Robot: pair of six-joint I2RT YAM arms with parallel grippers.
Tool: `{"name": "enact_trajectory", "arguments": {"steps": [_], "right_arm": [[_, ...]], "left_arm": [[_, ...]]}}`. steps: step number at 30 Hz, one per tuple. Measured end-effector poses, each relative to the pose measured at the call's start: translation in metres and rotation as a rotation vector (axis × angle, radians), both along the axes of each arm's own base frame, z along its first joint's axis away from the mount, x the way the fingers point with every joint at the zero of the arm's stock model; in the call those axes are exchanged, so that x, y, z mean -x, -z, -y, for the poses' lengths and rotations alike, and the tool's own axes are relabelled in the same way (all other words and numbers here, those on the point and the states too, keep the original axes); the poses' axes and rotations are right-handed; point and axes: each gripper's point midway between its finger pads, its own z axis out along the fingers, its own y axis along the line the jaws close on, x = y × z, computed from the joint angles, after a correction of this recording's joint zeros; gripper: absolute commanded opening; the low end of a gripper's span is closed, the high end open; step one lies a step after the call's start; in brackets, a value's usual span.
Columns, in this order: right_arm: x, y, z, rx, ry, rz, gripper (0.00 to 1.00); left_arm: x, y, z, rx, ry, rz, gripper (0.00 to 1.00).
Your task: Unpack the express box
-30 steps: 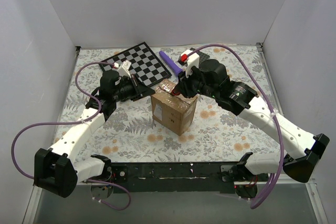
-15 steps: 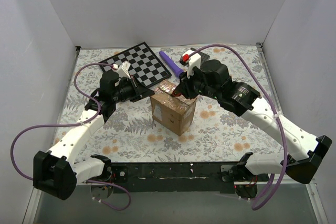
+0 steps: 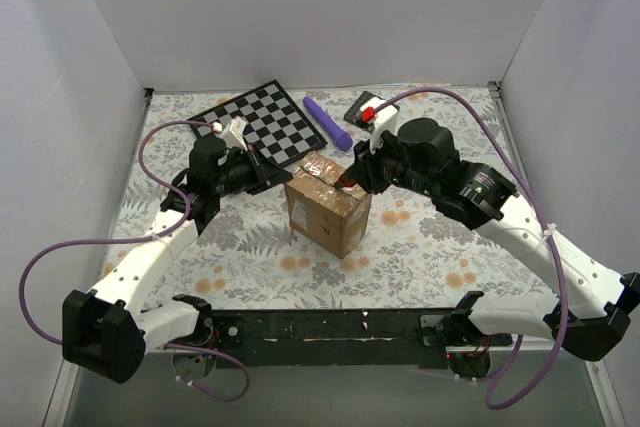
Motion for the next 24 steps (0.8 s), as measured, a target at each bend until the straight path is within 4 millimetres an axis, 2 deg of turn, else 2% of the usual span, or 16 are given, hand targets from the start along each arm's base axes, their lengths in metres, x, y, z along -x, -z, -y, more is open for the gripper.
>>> {"name": "enact_trajectory", "arguments": {"steps": [10,24], "right_arm": [[0.005,0.01,0.006,0.029,-0.012,-0.002,0.01],[0.013,0.007,0.014,0.038,-0.029,0.008,0.01]], "left_arm": [[0.0,0.0,0.0,-0.001,-0.003,-0.001,0.0],[0.003,0.001,-0.001,-0.003,-0.008,-0.013,0.0]]}}
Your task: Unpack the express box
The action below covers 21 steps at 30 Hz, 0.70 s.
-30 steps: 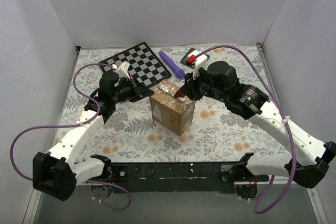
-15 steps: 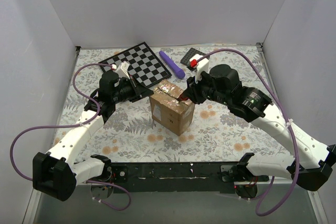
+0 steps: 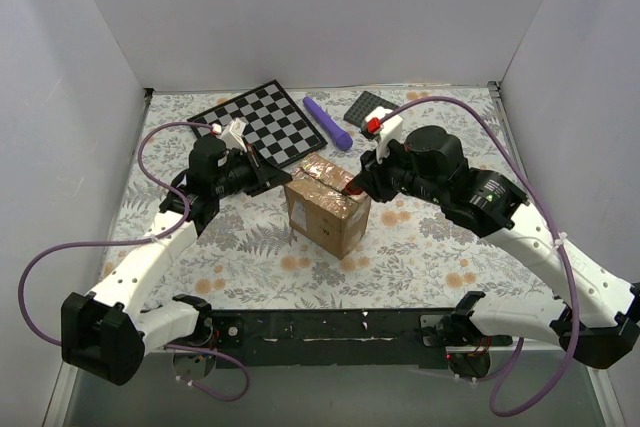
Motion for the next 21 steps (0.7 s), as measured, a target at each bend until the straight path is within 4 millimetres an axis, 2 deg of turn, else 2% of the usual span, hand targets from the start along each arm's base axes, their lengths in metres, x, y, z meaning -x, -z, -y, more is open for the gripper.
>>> {"name": "enact_trajectory", "arguments": {"steps": [21], "right_arm": [[0.015,-0.003,0.017,0.005,-0.008,0.001,0.01]], "left_arm": [[0.002,0.001,-0.002,-0.005,-0.018,-0.014,0.0]]}}
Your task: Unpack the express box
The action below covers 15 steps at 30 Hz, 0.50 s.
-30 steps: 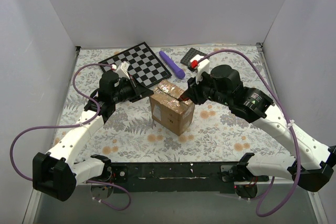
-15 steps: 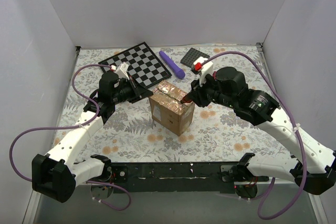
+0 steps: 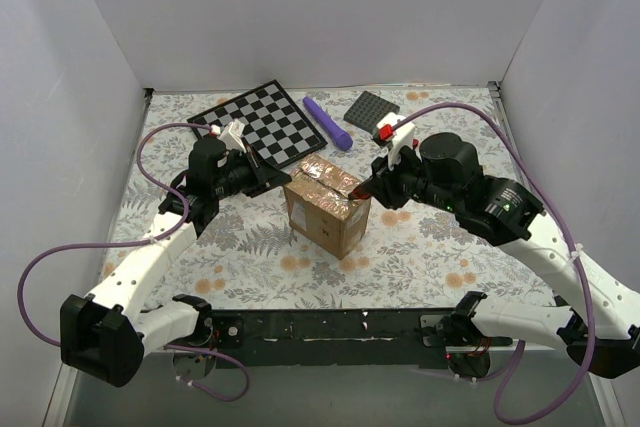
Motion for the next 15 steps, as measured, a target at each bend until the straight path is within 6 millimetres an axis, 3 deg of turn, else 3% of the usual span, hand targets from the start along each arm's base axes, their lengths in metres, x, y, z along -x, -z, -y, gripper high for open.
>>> {"name": "enact_trajectory", "arguments": {"steps": [15], "right_arm": [[0.0075,0.0061,0.0072,0.0,-0.007,-0.003,0.01]], "left_arm": [[0.0005,0.0006,0.0,0.002,-0.002,-0.007,0.0]]}}
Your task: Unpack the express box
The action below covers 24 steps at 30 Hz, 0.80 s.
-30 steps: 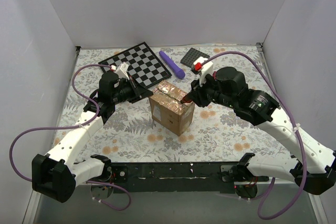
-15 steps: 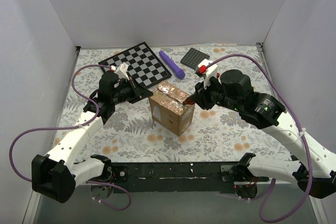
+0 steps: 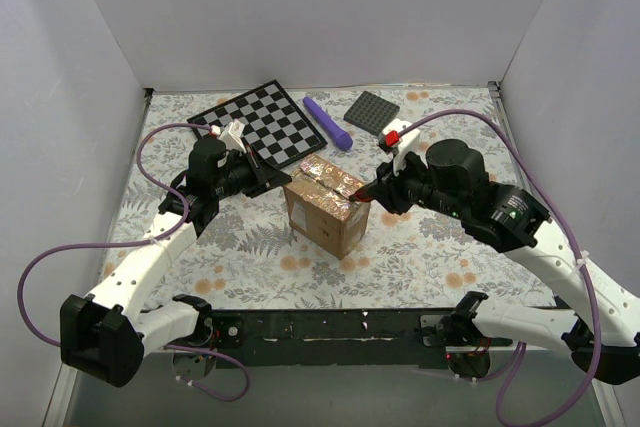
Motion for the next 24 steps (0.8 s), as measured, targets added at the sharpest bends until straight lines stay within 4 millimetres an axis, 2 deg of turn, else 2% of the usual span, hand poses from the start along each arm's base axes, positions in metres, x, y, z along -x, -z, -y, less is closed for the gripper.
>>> {"name": "enact_trajectory", "arguments": {"steps": [24], "right_arm": [[0.009,0.009,0.013,0.026,0.023,-0.042,0.01]], "left_arm": [[-0.001,0.001,-0.001,0.001,-0.007,-0.007,0.0]]}}
